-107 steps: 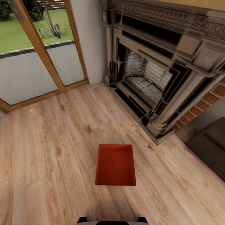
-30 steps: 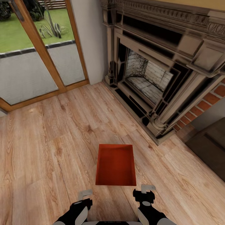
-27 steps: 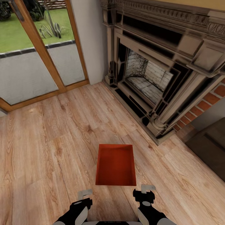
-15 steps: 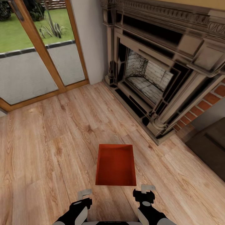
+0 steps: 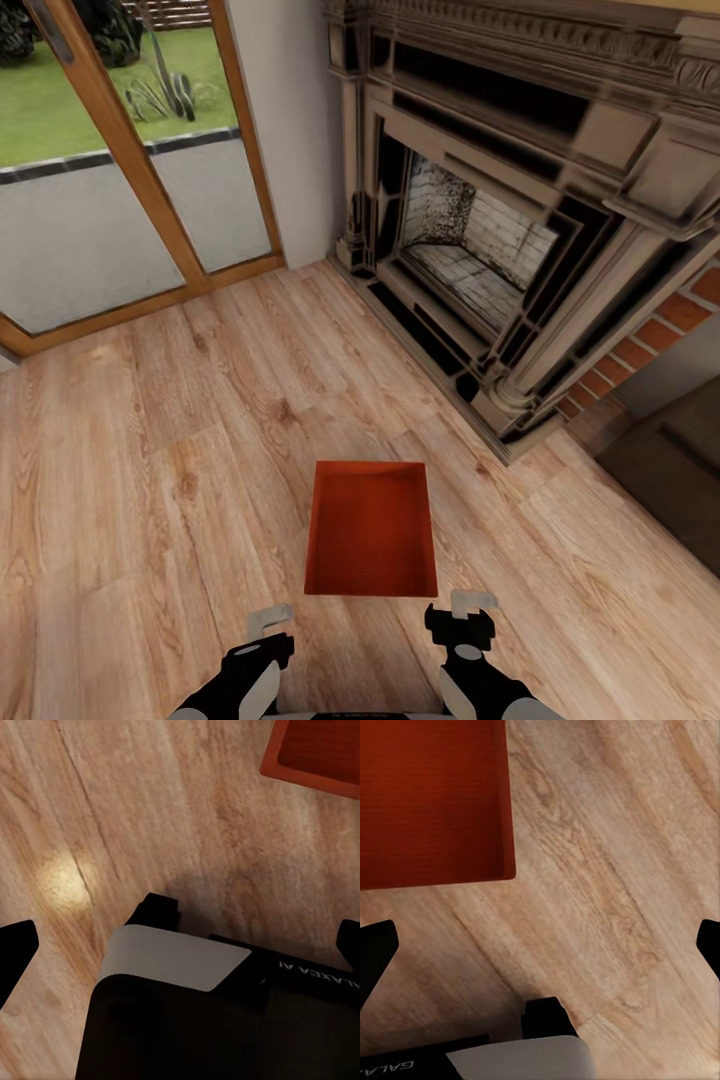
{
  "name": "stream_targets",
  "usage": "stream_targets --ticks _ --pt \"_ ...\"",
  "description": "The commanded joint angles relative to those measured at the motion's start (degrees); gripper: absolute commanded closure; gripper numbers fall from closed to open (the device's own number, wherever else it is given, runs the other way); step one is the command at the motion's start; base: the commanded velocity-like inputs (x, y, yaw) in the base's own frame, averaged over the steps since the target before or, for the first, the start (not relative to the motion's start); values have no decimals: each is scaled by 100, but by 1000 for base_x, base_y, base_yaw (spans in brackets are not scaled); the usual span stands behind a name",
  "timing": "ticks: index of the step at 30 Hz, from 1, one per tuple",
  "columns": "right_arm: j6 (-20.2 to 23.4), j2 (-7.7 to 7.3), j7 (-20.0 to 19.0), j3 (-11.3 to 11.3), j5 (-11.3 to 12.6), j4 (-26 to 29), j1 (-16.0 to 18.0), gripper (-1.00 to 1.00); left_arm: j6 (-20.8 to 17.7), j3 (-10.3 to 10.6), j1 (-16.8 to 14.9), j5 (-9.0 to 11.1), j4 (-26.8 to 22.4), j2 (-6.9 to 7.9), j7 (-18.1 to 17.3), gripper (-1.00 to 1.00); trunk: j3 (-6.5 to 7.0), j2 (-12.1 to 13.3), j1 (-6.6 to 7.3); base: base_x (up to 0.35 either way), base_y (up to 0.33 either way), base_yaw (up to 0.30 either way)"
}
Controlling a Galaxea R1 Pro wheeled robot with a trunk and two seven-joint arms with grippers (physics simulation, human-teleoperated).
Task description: Move the two storage containers from the living room to the garage. In the garage, place one container on the floor and stack the other container on top of it (either order is fine).
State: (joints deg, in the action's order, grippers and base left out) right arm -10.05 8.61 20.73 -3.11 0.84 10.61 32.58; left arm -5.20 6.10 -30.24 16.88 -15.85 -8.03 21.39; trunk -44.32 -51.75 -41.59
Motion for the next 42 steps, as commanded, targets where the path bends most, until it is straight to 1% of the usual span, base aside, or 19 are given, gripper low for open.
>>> stream_targets --ticks 1,9,25,27,31,34,42 --pt "-16 7 40 -32 4 -6 3 -100 -32 49 0 44 -14 3 41 -100 -22 -45 -23 0 0 0" --pt "-133 7 33 -32 21 -6 1 -100 -26 47 0 60 -32 12 36 -100 -166 -366 -199 0 0 0" --pt "-231 -10 0 -32 25 3 -3 -100 -25 49 0 61 -19 4 27 -100 -453 -1007 -550 0 0 0" --pt "-238 -23 -36 -32 23 12 -5 -100 -25 49 0 61 -18 4 30 -100 -489 -1088 -594 0 0 0" --pt "-249 -44 -282 -32 15 19 -6 -100 -25 49 0 61 -15 8 31 -100 -561 -1248 -682 0 0 0" --pt "-245 -56 -370 -32 18 20 -4 -100 -25 49 0 61 -15 8 32 -100 -615 -1368 -748 0 0 0" --pt "-246 -53 -401 -32 9 20 -5 -100 -25 49 0 61 -15 4 32 -100 -758 -1689 -924 0 0 0"
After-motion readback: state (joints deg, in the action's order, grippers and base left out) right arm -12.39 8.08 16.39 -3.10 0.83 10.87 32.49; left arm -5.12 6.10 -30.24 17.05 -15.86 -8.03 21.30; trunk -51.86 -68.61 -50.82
